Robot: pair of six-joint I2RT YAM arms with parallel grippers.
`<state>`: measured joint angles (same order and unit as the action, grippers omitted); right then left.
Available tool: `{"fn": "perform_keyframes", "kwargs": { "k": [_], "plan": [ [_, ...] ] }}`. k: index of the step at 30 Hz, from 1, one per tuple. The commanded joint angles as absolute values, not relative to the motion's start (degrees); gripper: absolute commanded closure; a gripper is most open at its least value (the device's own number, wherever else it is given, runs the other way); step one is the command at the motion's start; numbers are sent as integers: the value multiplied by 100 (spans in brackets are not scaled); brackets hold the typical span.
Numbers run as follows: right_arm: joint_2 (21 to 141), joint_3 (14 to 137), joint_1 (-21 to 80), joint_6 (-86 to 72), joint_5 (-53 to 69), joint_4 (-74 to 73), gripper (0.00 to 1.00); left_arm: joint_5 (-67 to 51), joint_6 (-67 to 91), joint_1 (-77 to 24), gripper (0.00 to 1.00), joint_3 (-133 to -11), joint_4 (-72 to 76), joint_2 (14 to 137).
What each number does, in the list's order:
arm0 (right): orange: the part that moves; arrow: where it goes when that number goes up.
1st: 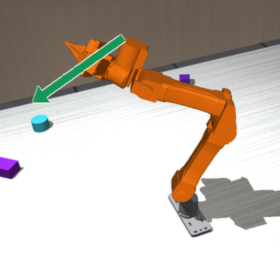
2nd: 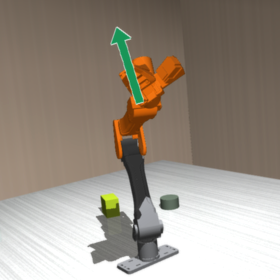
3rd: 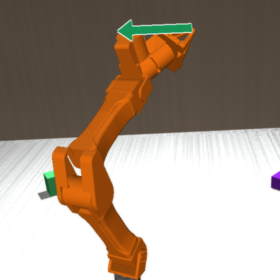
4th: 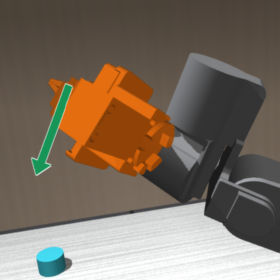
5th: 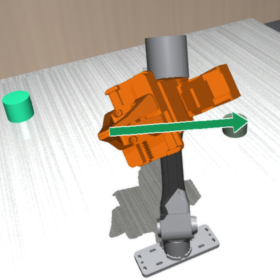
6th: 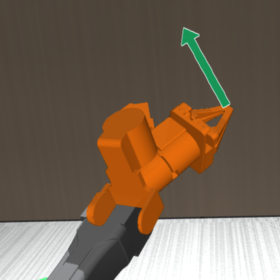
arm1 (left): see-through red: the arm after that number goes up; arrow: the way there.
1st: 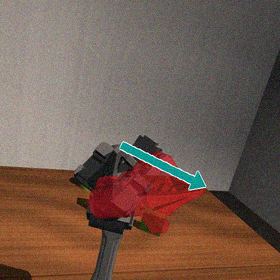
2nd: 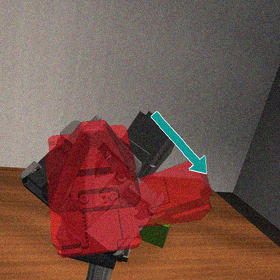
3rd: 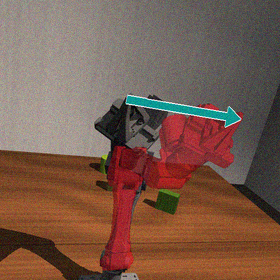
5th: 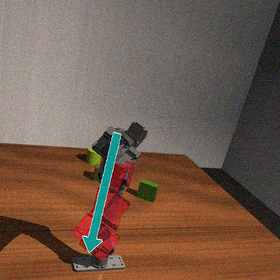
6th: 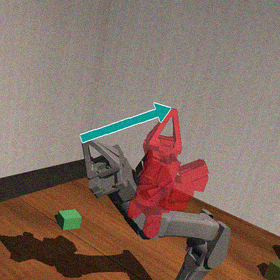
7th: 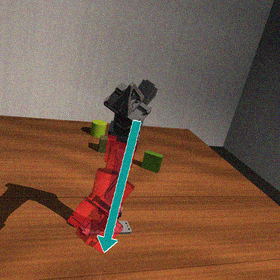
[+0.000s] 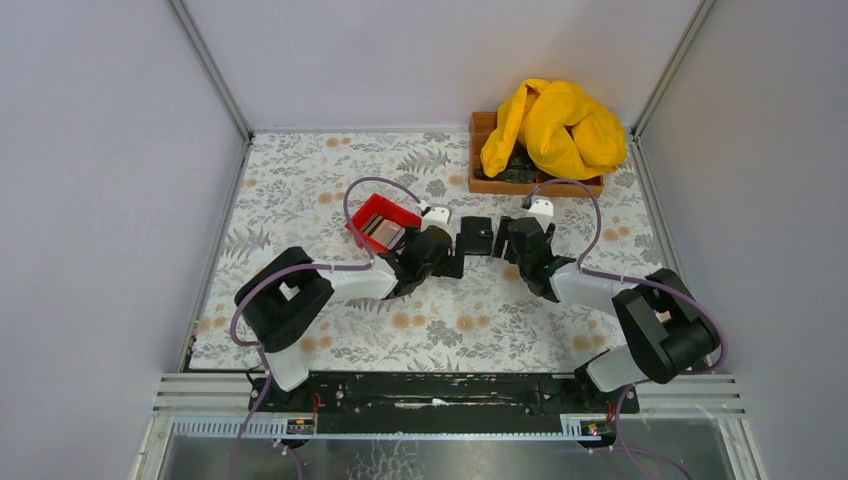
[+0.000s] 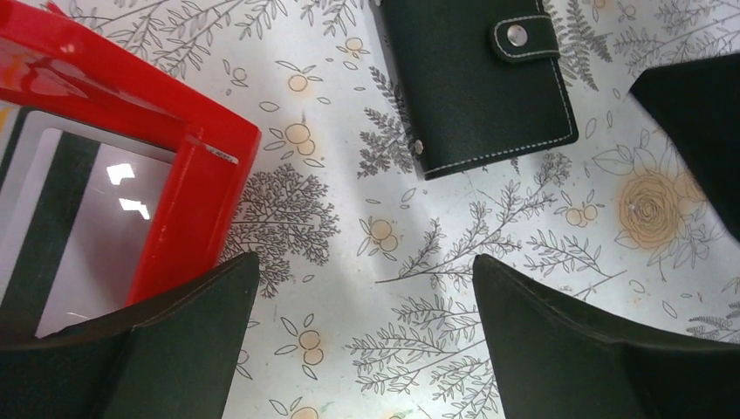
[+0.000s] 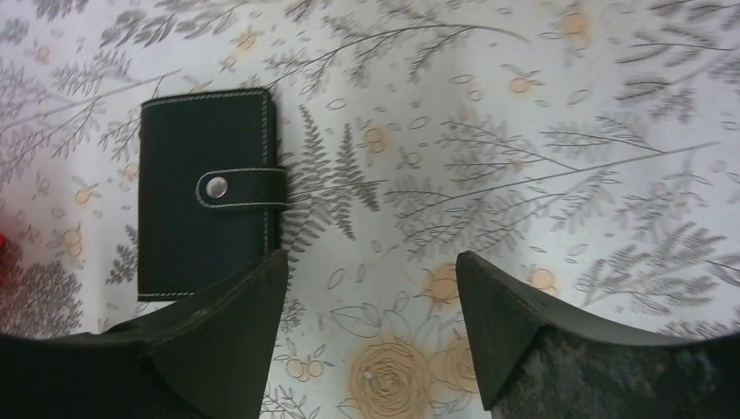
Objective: Take the credit cards out of the card holder
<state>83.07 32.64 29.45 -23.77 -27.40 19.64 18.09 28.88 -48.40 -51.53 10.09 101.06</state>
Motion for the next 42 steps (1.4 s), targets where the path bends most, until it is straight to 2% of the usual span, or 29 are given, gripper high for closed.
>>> {"fn": "perform_keyframes", "kwargs": {
  "k": [1,7,12,15,23,27,30,33,34,37,38,42],
  "plan": [
    [8555,3613,2972,-2230,-1793,2107,20,2065,3060,-4629,0,-5297,995,10130],
    [8886,3803,3004,-2081,-1422,2133,16,1930,3197,-4365,0,-5286,893,10168],
    [9297,4080,3053,-2063,-1355,1929,18,1881,3199,-4351,0,-5295,899,10172],
    [9425,4152,3050,-2095,-1422,1890,28,1868,3199,-4353,0,-5295,877,10154],
    [9303,4079,3050,-2163,-1599,1882,68,1838,3208,-4354,0,-5297,846,10109],
    [9258,4074,3050,-2109,-1678,1846,81,1869,3199,-4352,0,-5268,852,10054],
    [9122,3993,3058,-2109,-1662,1882,84,2013,3211,-4352,0,-5198,846,9926],
    [8941,3877,3059,-2109,-1661,1961,84,2255,3287,-4352,0,-5031,874,9656],
    [8906,3855,3059,-2104,-1656,1986,79,2332,3317,-4351,0,-4949,911,9538],
    [8890,3850,3059,-2096,-1620,1986,50,2473,3346,-4379,0,-4713,1079,9216],
    [8900,3856,3061,-2100,-1604,1994,45,2561,3348,-4397,0,-4648,1102,9120],
    [8937,3884,3059,-2101,-1574,1986,35,3142,3607,-4411,0,-4636,835,9008]
  ]
}}
